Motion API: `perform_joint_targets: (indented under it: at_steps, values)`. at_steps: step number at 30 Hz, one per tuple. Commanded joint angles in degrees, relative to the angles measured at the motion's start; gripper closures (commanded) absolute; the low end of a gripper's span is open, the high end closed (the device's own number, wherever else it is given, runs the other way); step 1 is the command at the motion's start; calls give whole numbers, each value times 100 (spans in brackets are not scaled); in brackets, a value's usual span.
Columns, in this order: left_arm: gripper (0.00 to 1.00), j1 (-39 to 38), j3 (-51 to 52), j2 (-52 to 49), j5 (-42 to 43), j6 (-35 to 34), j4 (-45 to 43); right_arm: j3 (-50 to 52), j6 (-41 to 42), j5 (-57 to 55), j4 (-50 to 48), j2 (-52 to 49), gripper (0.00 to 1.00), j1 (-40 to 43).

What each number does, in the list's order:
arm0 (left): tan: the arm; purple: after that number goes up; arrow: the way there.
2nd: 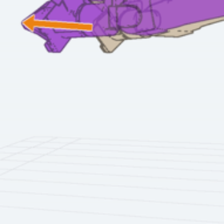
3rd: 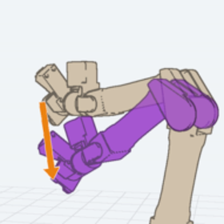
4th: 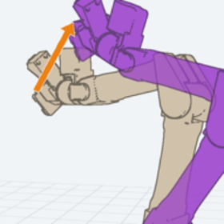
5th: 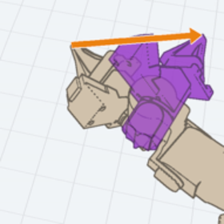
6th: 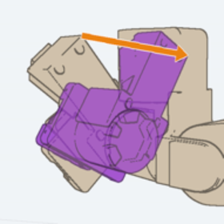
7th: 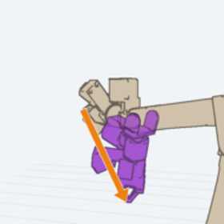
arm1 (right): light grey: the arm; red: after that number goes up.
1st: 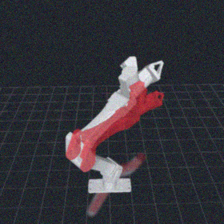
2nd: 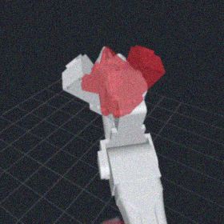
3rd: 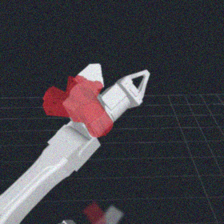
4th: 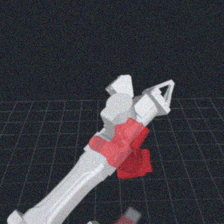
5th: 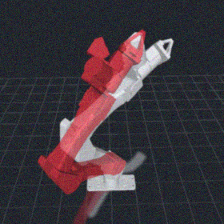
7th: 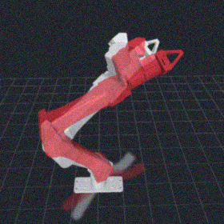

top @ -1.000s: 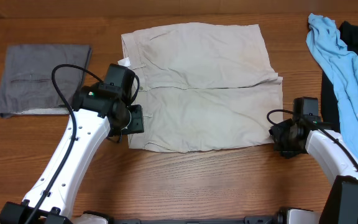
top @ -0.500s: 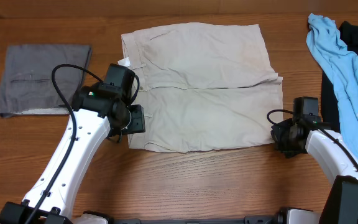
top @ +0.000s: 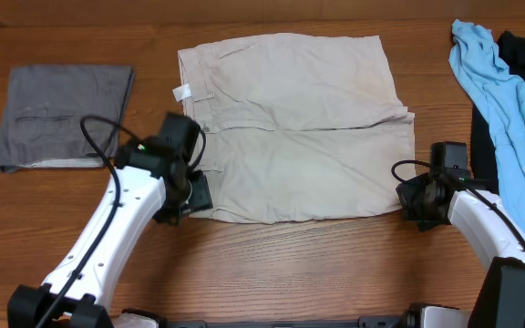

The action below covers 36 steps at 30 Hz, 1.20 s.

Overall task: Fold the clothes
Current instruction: 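Close both grippers on the beige pants' lower hem corners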

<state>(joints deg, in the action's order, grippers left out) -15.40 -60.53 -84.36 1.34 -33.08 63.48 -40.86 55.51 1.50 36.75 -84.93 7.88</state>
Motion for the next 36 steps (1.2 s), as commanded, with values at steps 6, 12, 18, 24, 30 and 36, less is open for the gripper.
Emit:
perform_joint_targets:
  at_steps: [6,12,18,24,30,36]
  values:
    - [51,-33,887,-35,109,-297,-1147,42,2,-105,-20,-7,96,22]
    - [50,-26,1364,-35,330,-1261,-1434,42,2,-105,-24,-7,95,22]
    - [42,-26,1517,-35,409,-2063,-1875,42,2,-105,-33,-7,93,22]
    - [37,-26,1517,-35,363,-2332,-2549,42,-42,-153,-31,-7,93,22]
    - [34,-28,1609,-39,358,-2754,-2603,42,-39,-146,-26,-7,91,22]
    - [35,-26,1740,-39,334,-2785,-2581,42,-39,-146,-17,-7,90,22]
